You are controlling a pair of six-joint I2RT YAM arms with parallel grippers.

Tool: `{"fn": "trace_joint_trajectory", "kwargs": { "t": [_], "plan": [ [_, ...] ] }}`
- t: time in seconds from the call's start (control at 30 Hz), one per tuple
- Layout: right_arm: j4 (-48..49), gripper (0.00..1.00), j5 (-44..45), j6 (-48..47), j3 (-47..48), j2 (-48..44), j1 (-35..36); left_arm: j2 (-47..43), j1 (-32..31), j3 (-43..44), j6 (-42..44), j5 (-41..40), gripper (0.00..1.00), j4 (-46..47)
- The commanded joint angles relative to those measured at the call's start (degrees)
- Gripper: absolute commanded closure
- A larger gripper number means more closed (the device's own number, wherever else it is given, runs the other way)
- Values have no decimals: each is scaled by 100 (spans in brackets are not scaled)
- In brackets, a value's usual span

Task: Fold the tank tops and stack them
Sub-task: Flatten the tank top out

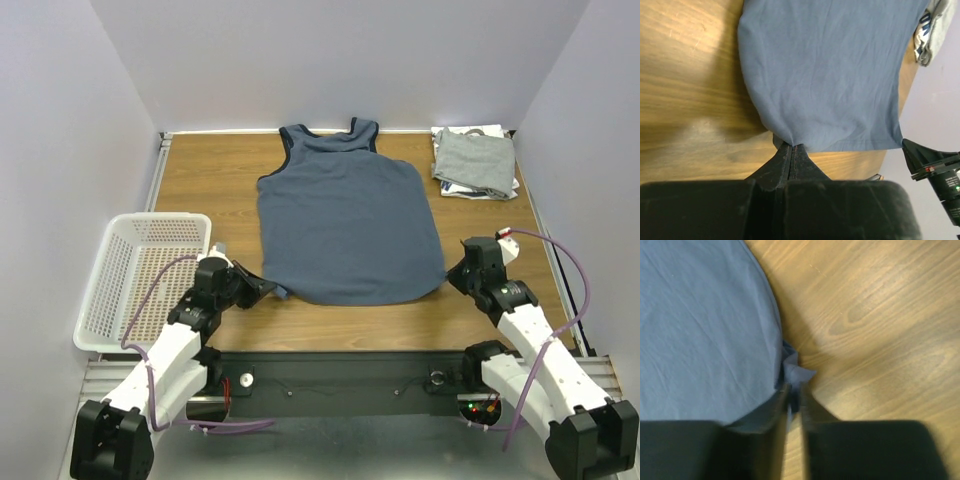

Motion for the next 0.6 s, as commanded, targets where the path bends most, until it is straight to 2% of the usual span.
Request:
{"fn": "trace_joint_trajectory", "kwargs": {
  "t": [0.0, 0.03, 0.23, 0.4, 0.47, 0.57],
  "plan": [
    [-357, 73, 239, 11, 705, 118, -27, -78, -23, 401, 166, 181, 100, -322],
    [-445, 64, 291, -15, 776, 66, -19, -78, -14, 427, 175, 225, 100, -348],
    [-489, 43, 485, -156, 1040, 127, -19, -113, -23, 787, 183, 243, 99, -217],
    [-349, 43, 599, -59, 698, 531, -27, 273, -14, 1025, 192, 208, 100, 159],
    [-183, 49, 600, -33, 636, 768, -27, 448, -14, 1113, 183, 190, 100, 354],
    [160, 50, 504, -155, 688, 1181, -19, 975, 21, 1490, 236, 67, 100, 609]
  ]
}}
